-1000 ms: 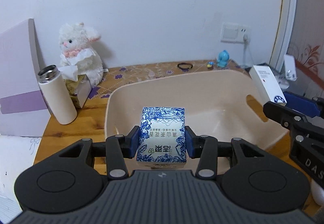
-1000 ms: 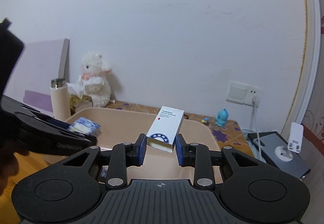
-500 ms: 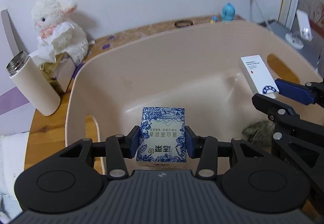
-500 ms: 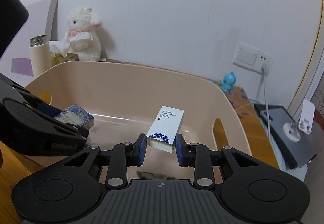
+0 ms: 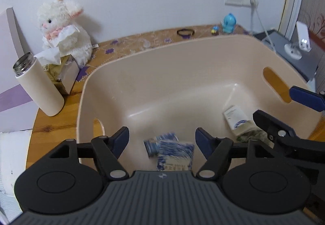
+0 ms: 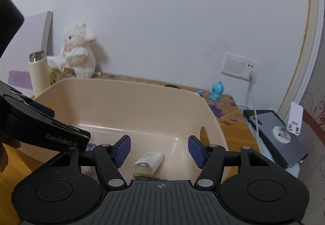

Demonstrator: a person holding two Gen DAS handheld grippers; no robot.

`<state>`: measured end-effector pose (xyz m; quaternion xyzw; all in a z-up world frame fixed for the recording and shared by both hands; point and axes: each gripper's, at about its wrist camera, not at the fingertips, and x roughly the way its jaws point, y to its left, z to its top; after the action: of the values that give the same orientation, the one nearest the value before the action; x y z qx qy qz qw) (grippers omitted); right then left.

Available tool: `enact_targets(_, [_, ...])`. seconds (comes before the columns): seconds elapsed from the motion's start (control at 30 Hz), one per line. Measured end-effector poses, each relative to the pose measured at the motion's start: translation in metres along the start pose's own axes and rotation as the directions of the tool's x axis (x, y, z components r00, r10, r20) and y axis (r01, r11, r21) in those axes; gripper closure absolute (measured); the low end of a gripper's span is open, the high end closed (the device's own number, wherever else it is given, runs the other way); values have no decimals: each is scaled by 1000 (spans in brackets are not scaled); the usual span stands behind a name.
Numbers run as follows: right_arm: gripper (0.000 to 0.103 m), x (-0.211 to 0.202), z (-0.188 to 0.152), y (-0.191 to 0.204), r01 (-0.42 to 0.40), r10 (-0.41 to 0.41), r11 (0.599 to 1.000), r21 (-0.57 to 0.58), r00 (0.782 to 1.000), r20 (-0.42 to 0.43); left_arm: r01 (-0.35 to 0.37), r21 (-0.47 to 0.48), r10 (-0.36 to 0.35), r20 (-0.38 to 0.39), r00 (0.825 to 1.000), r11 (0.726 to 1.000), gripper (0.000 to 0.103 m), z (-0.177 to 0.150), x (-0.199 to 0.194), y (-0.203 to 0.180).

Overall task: Organize objects
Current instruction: 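Carry both boxes over the basket and open both tools to release them, then return both tools toward the orange sock and floral scrunchie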

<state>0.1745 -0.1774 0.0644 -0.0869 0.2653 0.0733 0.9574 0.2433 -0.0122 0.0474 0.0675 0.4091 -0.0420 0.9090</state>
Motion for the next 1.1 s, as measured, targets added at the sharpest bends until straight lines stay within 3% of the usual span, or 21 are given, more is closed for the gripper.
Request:
enact_targets(0.37, [30,-54,-4,-5,3,-4,1000,15,998,55,-8,-25,10,93,996,1000,20,-18,-61,8])
enact_targets(0.57, [28,-77,-14,2,6,-6,1000,-5,998,66,0,-44,4,105,994,999,17,-40,-83,14])
enact_targets(1.1, [26,-88,-71,6,-2,3,1000,13,1000,-24,16,-36,-15,40,999,999,15,-112,-91,22])
